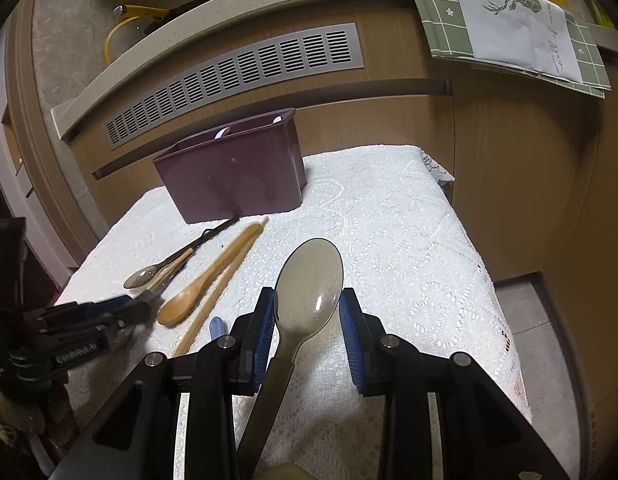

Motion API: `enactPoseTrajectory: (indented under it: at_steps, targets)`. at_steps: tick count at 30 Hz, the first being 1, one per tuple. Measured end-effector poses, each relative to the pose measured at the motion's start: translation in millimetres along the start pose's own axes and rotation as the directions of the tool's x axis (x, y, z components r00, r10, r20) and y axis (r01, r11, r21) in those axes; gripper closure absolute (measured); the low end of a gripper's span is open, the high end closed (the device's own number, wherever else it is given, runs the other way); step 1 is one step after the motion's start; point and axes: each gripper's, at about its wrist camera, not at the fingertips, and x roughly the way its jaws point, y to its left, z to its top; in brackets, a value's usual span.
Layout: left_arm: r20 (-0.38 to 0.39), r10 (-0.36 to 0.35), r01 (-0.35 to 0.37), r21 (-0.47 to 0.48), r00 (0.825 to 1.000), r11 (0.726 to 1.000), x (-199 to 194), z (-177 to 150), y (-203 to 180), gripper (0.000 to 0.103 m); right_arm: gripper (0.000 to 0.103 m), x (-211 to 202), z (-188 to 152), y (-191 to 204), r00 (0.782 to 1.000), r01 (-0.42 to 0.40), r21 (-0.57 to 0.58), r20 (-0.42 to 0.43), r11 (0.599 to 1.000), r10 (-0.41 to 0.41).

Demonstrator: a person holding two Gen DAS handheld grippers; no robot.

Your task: Organize utensils

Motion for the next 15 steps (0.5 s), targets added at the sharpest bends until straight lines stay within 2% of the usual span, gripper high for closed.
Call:
enactPoseTrajectory:
  at_steps: [5, 7, 8, 9, 15]
  targets:
    - [0.138, 0.0, -0.005, 0.036, 0.99, 0.999, -50.9, 15.6, 4.6, 0.072, 0.073, -0.5, 1.1, 4.0, 1.0, 0.026, -0.022, -0.003, 0.999, -0.026]
    - [0.163, -0.001, -0.007, 0.046, 0.987, 0.999, -65.1, 19.8, 7.1, 0.073, 0.073, -5.9, 2.4, 10.1, 1.0, 0.025, -0.045, 0.002, 0.999, -0.025]
    - [0.173, -0.005, -0.004, 0.049, 0.985, 0.999, -72.2, 21.3, 8.3, 0.078, 0.073, -10.1, 3.8, 13.6, 1.0, 0.016, -0.05, 0.008, 0.999, -0.016]
    - [0.18, -0.006, -0.003, 0.05, 0.984, 0.999, -77.5, 23.0, 8.4, 0.089, 0.074, -13.5, 4.9, 16.1, 1.0, 0.008, -0.054, 0.012, 0.999, -0.008]
    - [0.226, -0.021, 0.009, 0.056, 0.974, 0.998, -103.3, 22.3, 16.7, 0.092, 0.075, -39.0, 17.2, 34.3, 0.998, -0.006, -0.105, 0.064, 0.994, 0.012]
